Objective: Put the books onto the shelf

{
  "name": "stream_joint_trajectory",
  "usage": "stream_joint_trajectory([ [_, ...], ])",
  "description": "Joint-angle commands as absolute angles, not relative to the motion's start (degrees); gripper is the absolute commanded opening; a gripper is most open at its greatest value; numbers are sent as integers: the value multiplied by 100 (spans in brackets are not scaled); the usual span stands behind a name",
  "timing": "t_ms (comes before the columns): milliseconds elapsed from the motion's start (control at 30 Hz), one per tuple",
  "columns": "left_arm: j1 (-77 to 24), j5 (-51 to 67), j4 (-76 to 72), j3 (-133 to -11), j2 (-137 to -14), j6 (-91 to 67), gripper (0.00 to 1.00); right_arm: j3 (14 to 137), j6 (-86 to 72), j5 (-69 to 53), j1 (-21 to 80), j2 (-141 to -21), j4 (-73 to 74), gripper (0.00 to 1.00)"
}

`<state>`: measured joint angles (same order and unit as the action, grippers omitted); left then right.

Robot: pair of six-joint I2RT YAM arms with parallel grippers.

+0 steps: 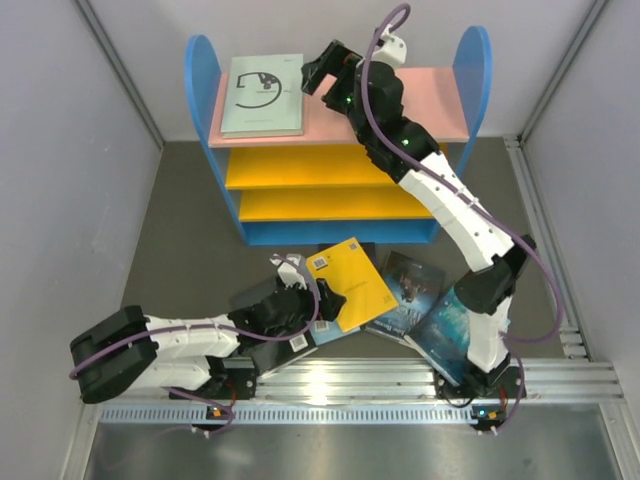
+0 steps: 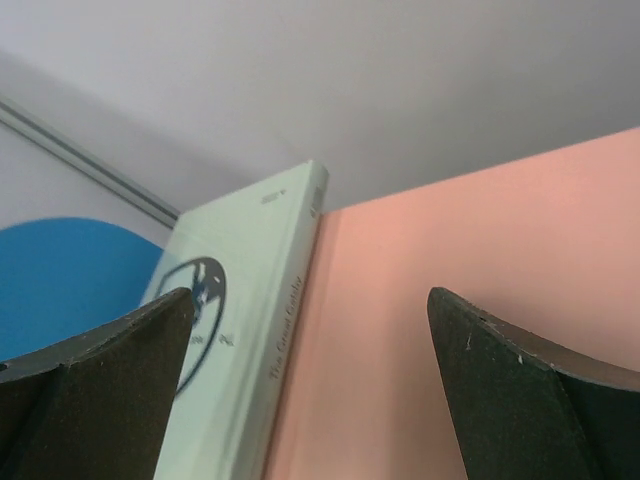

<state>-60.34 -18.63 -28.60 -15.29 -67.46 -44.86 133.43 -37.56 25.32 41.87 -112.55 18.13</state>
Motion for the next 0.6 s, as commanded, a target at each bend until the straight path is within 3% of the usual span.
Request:
stream_joint_trajectory([
  [0, -6117, -1916, -2382, -1679, -6882, -4465, 99, 12556, -3086, 2743, 4245, -10408, 2050, 100],
  [100, -6126, -1977, -2320, -1644, -6777, -4474, 99, 11300, -2287, 2664, 4534, -9460, 1147, 100],
  [233, -6135, -1995, -2241, -1652, -6706, -4491, 99, 10531, -1626, 2154, 4781, -8073, 1335, 100],
  [433, -6126, -1978, -2092, -1810, -6881, -4570, 99, 7826, -2020, 1397, 4799, -5727, 1730, 100],
  [567, -6126, -1942, -1934, -2003, -7110, -4693, 99, 5980, -2530, 1415, 4790, -4835, 1986, 100],
])
